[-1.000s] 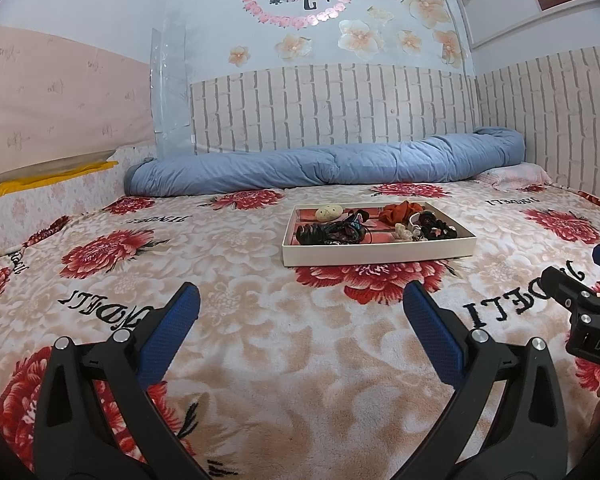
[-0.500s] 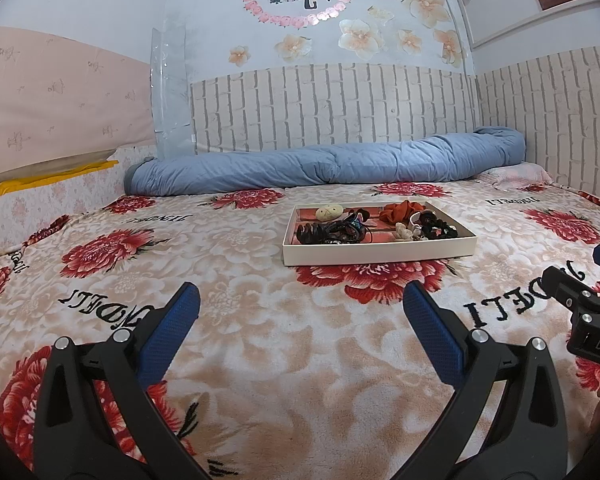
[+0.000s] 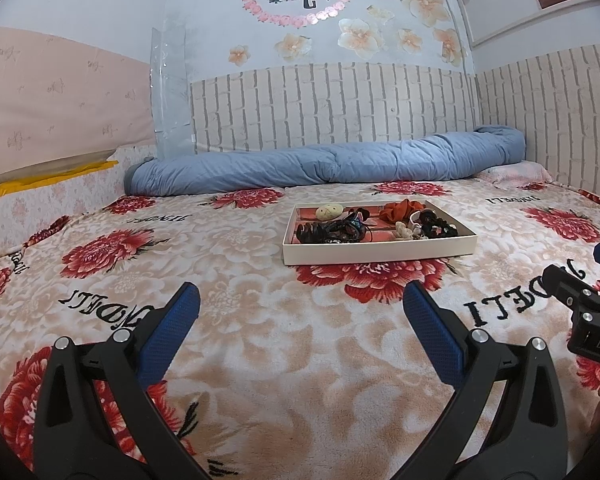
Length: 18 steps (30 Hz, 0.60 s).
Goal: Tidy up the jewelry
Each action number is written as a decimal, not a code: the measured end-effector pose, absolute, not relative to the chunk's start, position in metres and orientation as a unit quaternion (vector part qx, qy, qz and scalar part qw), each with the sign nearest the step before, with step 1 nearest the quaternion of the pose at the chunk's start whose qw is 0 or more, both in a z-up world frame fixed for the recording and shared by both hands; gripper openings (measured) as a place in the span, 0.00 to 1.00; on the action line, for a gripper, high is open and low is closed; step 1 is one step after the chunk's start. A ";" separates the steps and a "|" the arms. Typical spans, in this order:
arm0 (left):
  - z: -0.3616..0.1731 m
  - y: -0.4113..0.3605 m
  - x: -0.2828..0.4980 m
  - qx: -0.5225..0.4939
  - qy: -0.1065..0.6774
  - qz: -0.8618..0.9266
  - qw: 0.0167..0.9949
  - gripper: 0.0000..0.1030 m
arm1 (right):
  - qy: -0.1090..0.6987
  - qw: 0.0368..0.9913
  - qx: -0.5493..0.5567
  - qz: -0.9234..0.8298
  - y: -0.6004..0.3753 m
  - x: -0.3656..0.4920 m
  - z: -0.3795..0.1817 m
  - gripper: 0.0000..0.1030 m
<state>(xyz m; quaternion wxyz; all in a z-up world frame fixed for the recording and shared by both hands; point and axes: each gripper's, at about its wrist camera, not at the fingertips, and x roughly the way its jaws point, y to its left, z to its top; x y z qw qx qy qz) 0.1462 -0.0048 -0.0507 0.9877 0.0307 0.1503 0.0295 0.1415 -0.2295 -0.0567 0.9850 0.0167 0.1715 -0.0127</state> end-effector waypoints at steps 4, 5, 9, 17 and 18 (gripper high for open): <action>-0.051 -0.003 0.146 0.030 0.149 0.029 0.988 0.95 | 0.172 0.985 0.017 -0.013 -0.230 0.142 -0.057 0.96; -0.051 -0.002 0.147 0.030 0.148 0.028 0.988 0.95 | 0.172 0.985 0.017 -0.013 -0.229 0.142 -0.057 0.96; -0.051 0.000 0.147 0.027 0.148 0.026 0.988 0.95 | 0.172 0.985 0.016 -0.013 -0.230 0.142 -0.057 0.96; -0.051 -0.001 0.146 0.033 0.144 0.025 0.989 0.95 | 0.171 0.985 0.016 -0.013 -0.230 0.142 -0.057 0.96; -0.051 -0.001 0.145 0.035 0.143 0.025 0.989 0.95 | 0.171 0.985 0.017 -0.013 -0.230 0.142 -0.057 0.96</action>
